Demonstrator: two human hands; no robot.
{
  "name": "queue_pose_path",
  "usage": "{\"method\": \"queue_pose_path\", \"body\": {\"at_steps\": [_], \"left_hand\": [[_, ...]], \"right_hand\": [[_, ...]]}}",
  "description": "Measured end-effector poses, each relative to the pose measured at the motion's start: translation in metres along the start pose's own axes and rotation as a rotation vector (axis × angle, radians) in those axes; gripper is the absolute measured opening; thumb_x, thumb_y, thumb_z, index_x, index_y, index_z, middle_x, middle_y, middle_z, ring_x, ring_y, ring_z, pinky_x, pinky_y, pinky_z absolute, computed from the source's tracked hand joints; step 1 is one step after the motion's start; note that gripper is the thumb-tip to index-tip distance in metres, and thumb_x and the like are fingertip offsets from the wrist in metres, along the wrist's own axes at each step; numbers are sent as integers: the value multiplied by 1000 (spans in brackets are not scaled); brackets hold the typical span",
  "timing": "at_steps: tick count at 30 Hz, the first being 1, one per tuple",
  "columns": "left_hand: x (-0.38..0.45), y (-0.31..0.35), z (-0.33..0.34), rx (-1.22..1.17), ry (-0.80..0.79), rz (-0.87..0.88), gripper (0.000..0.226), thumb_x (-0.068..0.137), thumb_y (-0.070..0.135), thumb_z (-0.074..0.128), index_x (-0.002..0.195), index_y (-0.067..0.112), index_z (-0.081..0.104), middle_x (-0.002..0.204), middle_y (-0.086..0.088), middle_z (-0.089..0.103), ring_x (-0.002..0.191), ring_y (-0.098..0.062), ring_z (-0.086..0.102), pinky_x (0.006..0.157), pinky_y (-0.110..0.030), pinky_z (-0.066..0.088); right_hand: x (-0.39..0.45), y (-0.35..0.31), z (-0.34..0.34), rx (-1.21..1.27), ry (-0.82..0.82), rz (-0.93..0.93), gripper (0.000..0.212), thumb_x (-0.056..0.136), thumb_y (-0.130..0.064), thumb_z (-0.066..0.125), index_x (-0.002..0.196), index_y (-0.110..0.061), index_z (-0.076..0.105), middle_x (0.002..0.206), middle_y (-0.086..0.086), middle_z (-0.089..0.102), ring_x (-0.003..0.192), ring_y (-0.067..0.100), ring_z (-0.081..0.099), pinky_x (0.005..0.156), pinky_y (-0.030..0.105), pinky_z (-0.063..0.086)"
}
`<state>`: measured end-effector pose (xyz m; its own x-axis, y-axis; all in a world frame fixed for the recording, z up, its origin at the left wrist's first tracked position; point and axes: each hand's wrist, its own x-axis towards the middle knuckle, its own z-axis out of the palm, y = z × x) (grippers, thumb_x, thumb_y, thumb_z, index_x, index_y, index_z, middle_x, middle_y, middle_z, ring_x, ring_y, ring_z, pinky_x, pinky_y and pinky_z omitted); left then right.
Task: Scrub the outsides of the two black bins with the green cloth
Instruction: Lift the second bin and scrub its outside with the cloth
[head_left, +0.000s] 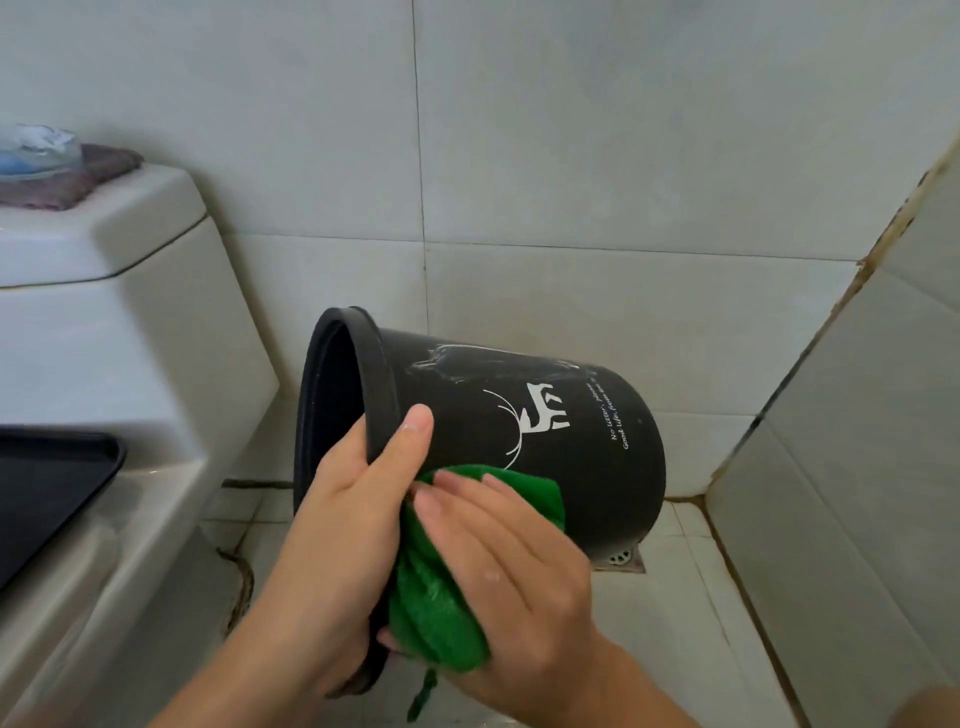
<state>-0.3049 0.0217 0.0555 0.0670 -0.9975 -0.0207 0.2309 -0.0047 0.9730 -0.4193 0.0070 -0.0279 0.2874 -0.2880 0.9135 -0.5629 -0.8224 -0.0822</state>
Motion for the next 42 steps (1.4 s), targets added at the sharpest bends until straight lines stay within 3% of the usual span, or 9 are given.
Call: {"method": "queue_pose_path", "body": {"at_steps": [4, 7, 12, 15, 21, 28, 33, 39, 42], "left_hand": [[2, 2, -9, 54, -61, 47, 15, 83, 33, 69, 94, 28, 77, 103, -3, 78, 97, -19, 73, 87, -40, 51], [2, 4, -16, 141, -96, 92, 27, 78, 40, 65, 103, 34, 74, 108, 0, 77, 102, -22, 72, 94, -52, 51], [-2, 7, -20, 233, -137, 196, 39, 67, 51, 62, 103, 41, 73, 108, 6, 76, 103, -18, 72, 95, -52, 50], [-3, 3, -20, 247, -181, 227, 39, 72, 46, 62, 109, 41, 71, 113, 6, 75, 109, -16, 70, 98, -50, 48], [0, -6, -19, 248, -147, 244, 38, 71, 46, 62, 107, 41, 72, 111, 7, 75, 107, -15, 70, 96, -48, 49], [5, -3, -23, 196, -77, 187, 42, 65, 50, 65, 104, 36, 73, 106, -1, 77, 101, -25, 72, 90, -57, 53], [3, 3, -27, 245, -119, 199, 38, 64, 50, 64, 99, 37, 74, 103, 2, 77, 98, -20, 73, 89, -49, 53], [0, -3, -30, 268, -200, 218, 36, 68, 44, 63, 102, 39, 73, 105, 1, 77, 100, -22, 72, 87, -48, 54], [1, -8, -30, 282, -221, 244, 35, 68, 41, 63, 101, 42, 73, 105, 5, 77, 99, -16, 72, 79, -33, 57]], "right_hand": [[-3, 18, -7, -27, -3, -84, 51, 83, -14, 68, 131, -6, 52, 135, 7, 57, 128, 21, 56, 98, 45, 51], [4, 41, -19, -61, 57, 56, 60, 79, -23, 79, 129, -4, 53, 129, 8, 61, 123, 21, 59, 101, 44, 49], [22, 93, -48, -19, 142, 784, 50, 84, -48, 68, 125, -19, 62, 104, -17, 63, 97, 9, 62, 88, 5, 42], [19, 121, -60, 6, 185, 1070, 39, 85, -39, 71, 120, -25, 62, 93, -19, 60, 94, 11, 61, 88, 26, 51], [12, 83, -36, -96, 13, 861, 52, 85, -54, 64, 126, -22, 60, 102, -13, 63, 84, 4, 61, 76, 9, 42], [10, 50, -19, -6, 13, 314, 56, 95, -49, 58, 131, -7, 55, 130, 6, 61, 126, 15, 55, 106, 28, 44], [28, 79, -45, 68, 117, 907, 50, 84, -47, 70, 126, -24, 58, 105, -23, 59, 100, 3, 59, 84, 1, 40], [29, 109, -60, 148, 134, 1182, 54, 81, -41, 75, 130, -28, 55, 105, -23, 57, 100, 5, 57, 90, 28, 48], [21, 117, -57, 242, 69, 1296, 54, 78, -41, 78, 127, -29, 57, 115, -8, 62, 107, 17, 61, 93, 42, 53]]}}
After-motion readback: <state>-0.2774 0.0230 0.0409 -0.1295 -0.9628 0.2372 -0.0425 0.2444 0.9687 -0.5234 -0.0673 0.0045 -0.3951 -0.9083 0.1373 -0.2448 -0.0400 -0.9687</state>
